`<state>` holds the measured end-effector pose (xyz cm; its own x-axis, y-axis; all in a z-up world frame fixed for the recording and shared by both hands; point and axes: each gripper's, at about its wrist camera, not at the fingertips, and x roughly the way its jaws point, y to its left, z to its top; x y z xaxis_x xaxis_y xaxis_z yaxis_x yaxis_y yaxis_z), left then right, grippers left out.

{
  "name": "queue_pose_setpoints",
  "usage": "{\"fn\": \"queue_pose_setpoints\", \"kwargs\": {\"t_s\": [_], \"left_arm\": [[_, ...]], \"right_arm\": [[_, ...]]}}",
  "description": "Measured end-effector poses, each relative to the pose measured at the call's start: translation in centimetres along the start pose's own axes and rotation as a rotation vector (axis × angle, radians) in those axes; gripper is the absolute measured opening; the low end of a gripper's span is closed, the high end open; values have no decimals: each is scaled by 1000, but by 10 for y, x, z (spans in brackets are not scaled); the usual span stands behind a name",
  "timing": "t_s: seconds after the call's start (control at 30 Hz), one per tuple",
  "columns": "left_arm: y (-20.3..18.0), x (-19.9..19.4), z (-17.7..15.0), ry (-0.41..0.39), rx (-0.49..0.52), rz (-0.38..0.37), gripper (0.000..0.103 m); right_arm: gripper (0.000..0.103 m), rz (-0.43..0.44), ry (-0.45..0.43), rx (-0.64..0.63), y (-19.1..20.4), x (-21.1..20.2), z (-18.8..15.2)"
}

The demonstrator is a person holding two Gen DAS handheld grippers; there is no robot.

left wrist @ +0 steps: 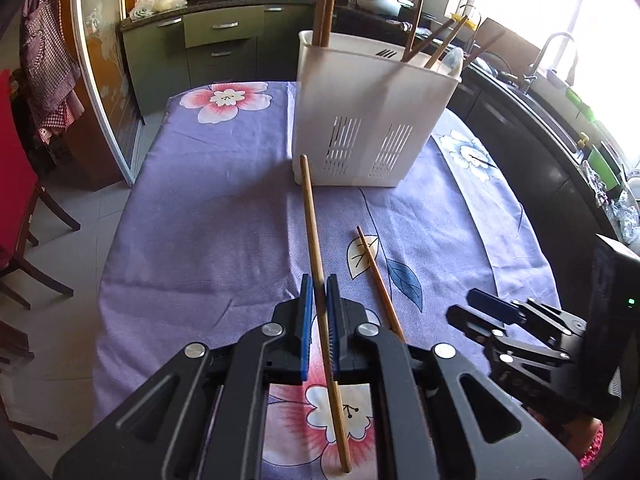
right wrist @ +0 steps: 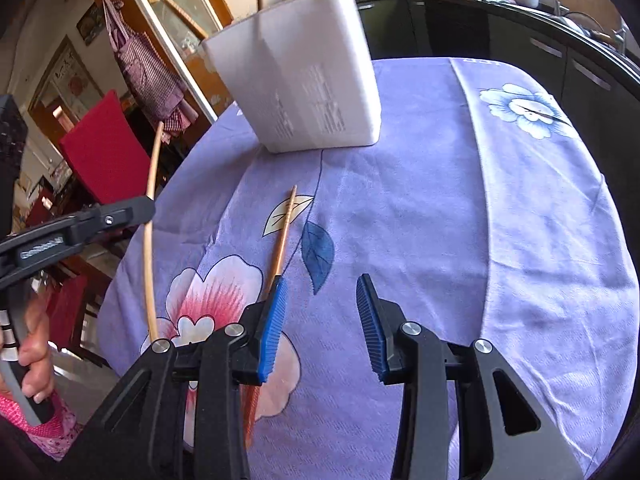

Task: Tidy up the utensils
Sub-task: 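Lower the right tool onto the last chopstick and close on it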

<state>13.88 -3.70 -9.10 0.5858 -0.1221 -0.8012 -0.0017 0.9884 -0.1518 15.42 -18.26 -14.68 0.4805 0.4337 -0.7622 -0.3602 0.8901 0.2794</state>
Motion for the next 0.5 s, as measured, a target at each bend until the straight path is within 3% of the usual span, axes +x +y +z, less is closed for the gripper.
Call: {"fn": "queue_pose_setpoints", "kwargs": {"t_s": [0.23,0.5], "left_arm": [[19,-15,1,-27,-17,-33,7],[27,-11,1,-18,-22,-68,7]], "right_arm": [[36,-64,70,-122,47,51,18],[28,-143,108,-176,62,79,27]]}}
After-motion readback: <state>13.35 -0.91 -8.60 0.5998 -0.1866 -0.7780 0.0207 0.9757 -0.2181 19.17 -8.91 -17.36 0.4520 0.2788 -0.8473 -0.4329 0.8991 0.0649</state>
